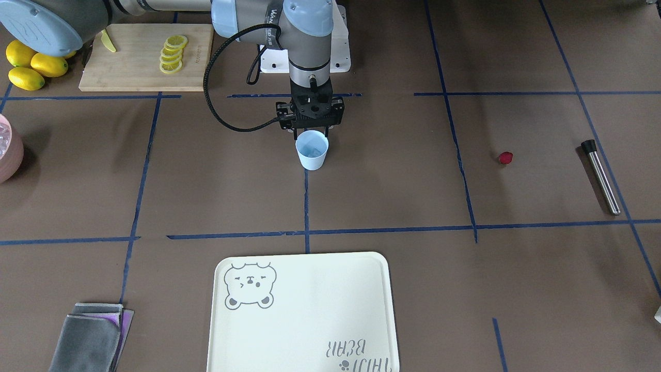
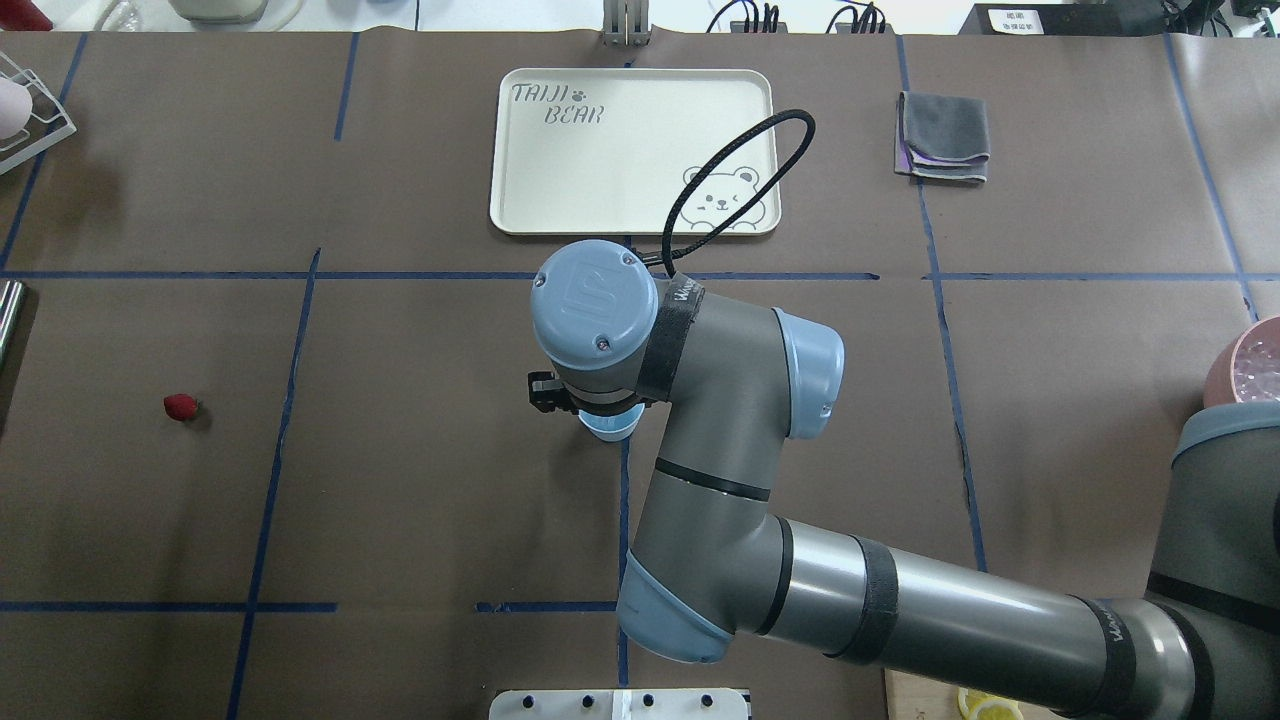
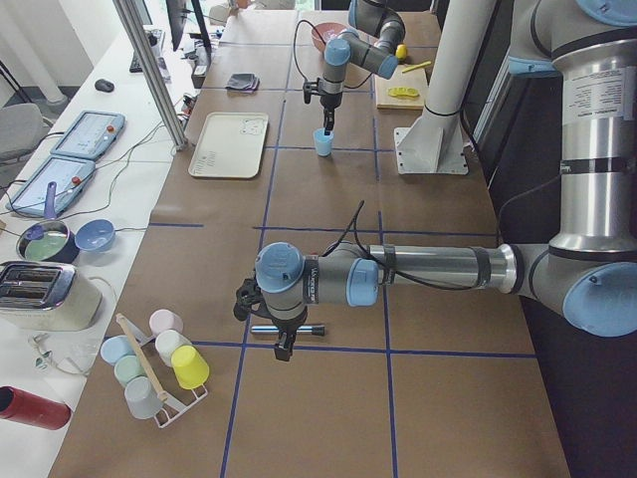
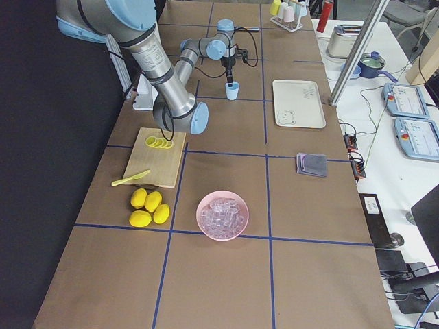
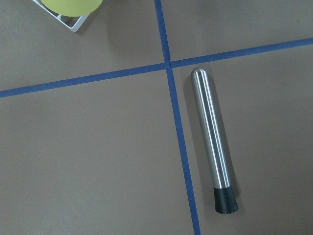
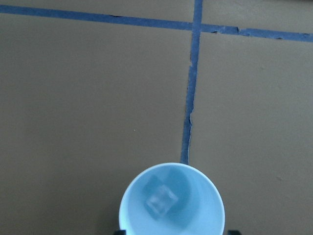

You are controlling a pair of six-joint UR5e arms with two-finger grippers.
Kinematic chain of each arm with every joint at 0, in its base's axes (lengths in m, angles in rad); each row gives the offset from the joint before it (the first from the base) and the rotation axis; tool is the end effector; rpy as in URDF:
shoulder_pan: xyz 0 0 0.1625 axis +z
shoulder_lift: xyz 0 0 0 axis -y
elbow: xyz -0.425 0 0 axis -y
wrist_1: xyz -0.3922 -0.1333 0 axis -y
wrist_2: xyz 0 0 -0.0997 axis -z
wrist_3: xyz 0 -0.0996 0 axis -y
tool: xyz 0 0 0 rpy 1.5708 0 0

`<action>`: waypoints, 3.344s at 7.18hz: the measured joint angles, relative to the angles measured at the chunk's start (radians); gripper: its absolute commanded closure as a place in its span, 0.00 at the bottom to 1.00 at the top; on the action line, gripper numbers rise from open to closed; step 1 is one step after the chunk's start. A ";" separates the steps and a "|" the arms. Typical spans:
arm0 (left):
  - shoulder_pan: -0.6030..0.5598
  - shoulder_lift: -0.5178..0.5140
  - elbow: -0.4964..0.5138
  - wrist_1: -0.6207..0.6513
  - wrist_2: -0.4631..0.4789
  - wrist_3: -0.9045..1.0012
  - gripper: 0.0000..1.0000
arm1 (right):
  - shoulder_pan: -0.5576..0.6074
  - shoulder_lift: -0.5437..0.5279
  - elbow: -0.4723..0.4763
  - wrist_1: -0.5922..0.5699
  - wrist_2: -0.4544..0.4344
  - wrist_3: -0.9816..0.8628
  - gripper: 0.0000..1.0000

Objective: Mash ice and strawberries in cup
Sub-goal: 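Open the right gripper to drop the ice cube into the cup, then move the right gripper back to the pink ice bowl, then grasp another ice cube from the pink bowl with the right gripper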

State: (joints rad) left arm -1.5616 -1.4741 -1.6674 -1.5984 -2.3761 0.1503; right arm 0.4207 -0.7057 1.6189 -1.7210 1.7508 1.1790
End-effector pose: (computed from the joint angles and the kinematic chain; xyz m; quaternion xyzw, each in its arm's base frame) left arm -0.0573 -0.4533 0.6518 0.0402 0.3900 0.0787 0.9166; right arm -0.5945 -0.3925 0.1297 0.0699 -0.3736 -0.0201 0.9247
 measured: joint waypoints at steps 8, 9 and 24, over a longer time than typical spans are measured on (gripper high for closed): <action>0.003 0.000 0.000 0.000 0.000 0.000 0.00 | 0.555 -0.613 0.327 0.045 0.393 -0.798 0.01; 0.003 0.000 0.000 0.000 0.000 0.000 0.00 | 0.629 -0.711 0.327 0.095 0.443 -0.913 0.01; 0.003 0.003 -0.009 0.000 0.000 0.000 0.00 | 0.795 -1.101 0.112 0.476 0.568 -1.320 0.20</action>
State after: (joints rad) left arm -1.5585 -1.4711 -1.6766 -1.5984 -2.3761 0.1503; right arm 1.2160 -1.8065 1.7306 -1.2451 2.3191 -0.1410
